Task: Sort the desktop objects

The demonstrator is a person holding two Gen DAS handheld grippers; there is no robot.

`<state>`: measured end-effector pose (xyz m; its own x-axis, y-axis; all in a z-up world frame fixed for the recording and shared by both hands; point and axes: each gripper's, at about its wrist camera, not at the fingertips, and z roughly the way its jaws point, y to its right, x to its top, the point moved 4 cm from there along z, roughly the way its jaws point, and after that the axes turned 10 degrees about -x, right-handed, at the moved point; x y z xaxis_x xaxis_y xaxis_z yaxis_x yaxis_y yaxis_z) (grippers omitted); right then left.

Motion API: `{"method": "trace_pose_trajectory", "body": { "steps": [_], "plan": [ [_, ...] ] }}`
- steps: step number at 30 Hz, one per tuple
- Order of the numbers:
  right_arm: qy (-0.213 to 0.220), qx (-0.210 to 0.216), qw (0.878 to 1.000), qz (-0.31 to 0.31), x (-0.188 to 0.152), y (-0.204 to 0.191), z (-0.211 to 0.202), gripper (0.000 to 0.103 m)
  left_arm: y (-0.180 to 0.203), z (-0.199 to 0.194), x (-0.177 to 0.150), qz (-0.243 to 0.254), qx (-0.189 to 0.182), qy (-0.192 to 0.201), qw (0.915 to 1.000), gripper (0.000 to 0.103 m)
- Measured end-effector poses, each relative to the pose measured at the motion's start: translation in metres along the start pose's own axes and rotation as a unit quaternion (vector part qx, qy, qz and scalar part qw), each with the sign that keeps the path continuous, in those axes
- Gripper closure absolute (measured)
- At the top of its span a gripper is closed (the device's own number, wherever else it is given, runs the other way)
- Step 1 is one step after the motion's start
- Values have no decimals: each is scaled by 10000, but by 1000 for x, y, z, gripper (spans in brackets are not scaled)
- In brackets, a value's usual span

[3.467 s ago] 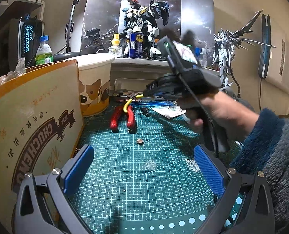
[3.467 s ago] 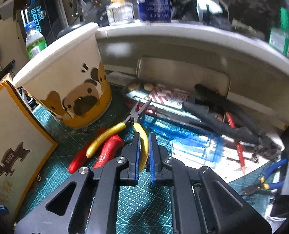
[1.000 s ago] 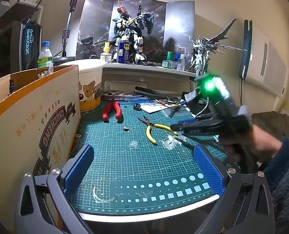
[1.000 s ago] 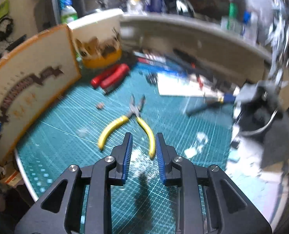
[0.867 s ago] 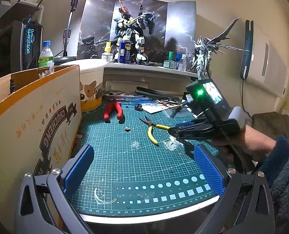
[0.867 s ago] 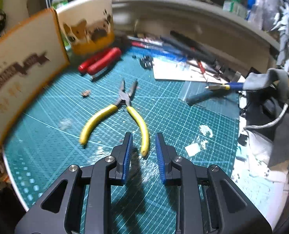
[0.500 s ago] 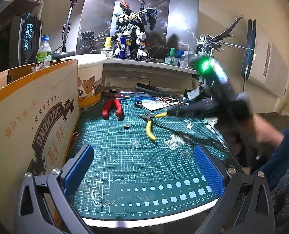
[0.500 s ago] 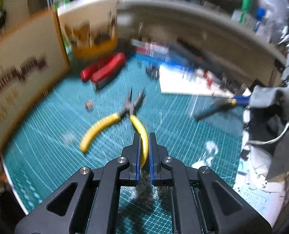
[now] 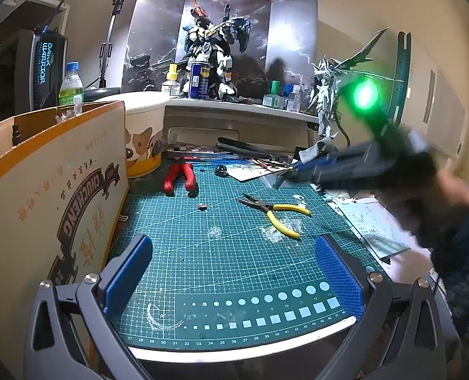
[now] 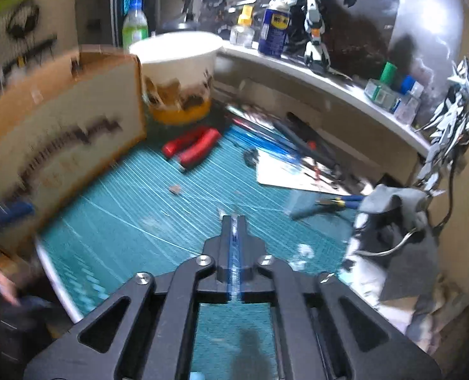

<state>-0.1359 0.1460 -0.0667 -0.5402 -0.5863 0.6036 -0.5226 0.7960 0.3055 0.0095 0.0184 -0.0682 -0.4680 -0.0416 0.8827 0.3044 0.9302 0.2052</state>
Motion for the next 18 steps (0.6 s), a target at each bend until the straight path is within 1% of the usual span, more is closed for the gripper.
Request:
{"method": "trace_pose_trajectory", "body": {
  "steps": [1, 3, 5, 7, 9, 10, 11, 12, 13, 14, 15, 16, 17, 18],
  "plan": [
    [-45, 51, 10000, -70, -8, 1, 10, 72, 0, 0, 0, 6, 8, 5, 10000, 0],
    [-135, 154, 9996, -188, -22, 3, 31, 73, -2, 1, 0, -24, 10, -10, 10000, 0],
    [-146, 264, 9992, -249, -28, 3, 47, 74, -4, 4, 1, -50, 26, -34, 10000, 0],
    [-122, 304, 9993, -179, -29, 6, 58, 74, -5, 7, 2, -65, 48, -54, 10000, 0],
    [-124, 504, 9986, 111, -27, 5, 65, 72, -6, 11, 2, -78, 55, -88, 9999, 0],
    [-103, 593, 9979, 230, -26, 2, 67, 67, -7, 13, 2, -83, 56, -105, 9999, 0],
    [-89, 576, 9981, 204, -23, -3, 68, 61, -6, 15, 2, -81, 54, -123, 9999, 0],
    [-77, 541, 9984, 154, -21, -8, 69, 43, -6, 17, 1, -79, 47, -145, 9999, 0],
    [-56, 383, 9992, 20, -19, -13, 72, 33, -6, 18, 1, -81, 39, -167, 9998, 0],
    [-63, 283, 9995, -103, -18, -17, 75, 34, -6, 20, 0, -86, 32, -184, 9998, 0],
    [-136, 290, 9993, -173, -17, -19, 79, 39, -5, 21, 0, -90, 24, -201, 9998, 0],
    [-208, 453, 9988, -35, -15, -17, 82, 58, -5, 22, -1, -91, 16, -211, 9997, 0],
    [-277, 640, 9975, 138, -12, -14, 85, 64, -5, 22, -1, -92, 10, -215, 9997, 0],
    [-352, 651, 9969, 277, -10, -11, 87, 80, -5, 22, -1, -91, 5, -218, 9997, 0]
  ]
}}
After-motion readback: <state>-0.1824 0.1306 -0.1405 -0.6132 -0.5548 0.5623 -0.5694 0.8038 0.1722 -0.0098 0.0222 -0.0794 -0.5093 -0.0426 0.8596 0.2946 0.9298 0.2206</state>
